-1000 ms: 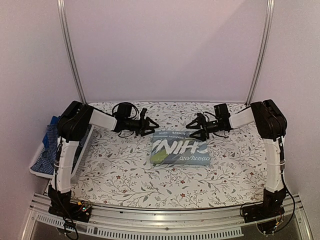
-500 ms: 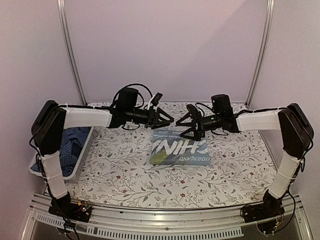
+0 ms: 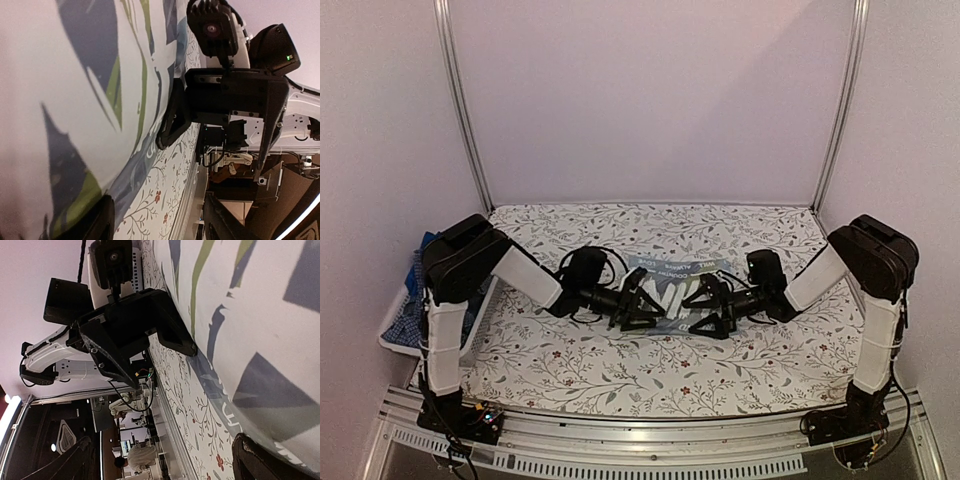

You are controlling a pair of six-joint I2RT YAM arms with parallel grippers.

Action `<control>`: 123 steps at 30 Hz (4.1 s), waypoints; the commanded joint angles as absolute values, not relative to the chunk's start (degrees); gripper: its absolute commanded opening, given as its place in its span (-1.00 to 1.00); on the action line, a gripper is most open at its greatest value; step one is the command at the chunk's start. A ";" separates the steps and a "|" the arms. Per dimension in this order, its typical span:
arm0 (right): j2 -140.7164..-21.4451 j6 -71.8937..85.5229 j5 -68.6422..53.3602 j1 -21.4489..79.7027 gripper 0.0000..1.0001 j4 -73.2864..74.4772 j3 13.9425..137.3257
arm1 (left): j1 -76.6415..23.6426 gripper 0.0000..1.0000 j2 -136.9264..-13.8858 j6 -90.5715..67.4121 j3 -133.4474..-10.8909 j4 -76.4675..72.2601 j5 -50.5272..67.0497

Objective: Fold and stack the mixed laundry pile
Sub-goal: Smooth out the square-folded T-shirt at the center of the board, then pick up the square-folded T-shirt from the center of the board, then pass from the left arm to the right

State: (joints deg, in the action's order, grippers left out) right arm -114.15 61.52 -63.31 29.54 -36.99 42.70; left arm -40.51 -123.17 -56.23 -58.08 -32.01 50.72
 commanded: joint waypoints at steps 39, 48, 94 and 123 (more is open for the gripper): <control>-132.17 40.89 -59.09 18.47 0.75 -8.30 77.89 | -29.55 0.20 -137.43 -50.15 -84.16 -13.74 38.94; -122.58 46.44 -61.62 16.35 0.76 -7.82 82.83 | -26.70 0.32 -121.64 -33.72 -79.13 -5.75 36.90; -101.76 46.12 -56.82 15.95 0.76 0.72 41.85 | -61.80 -1.00 -127.25 16.76 -89.92 -1.70 6.95; -123.61 60.74 -55.01 19.26 -0.81 -12.63 56.49 | -60.76 -0.94 -120.75 14.47 -82.43 -5.19 9.72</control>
State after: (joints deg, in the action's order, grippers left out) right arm -121.25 61.25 -59.09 18.87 -18.11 56.10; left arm -61.21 -124.03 15.88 -83.22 -2.87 9.61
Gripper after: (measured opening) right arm 0.205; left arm 0.009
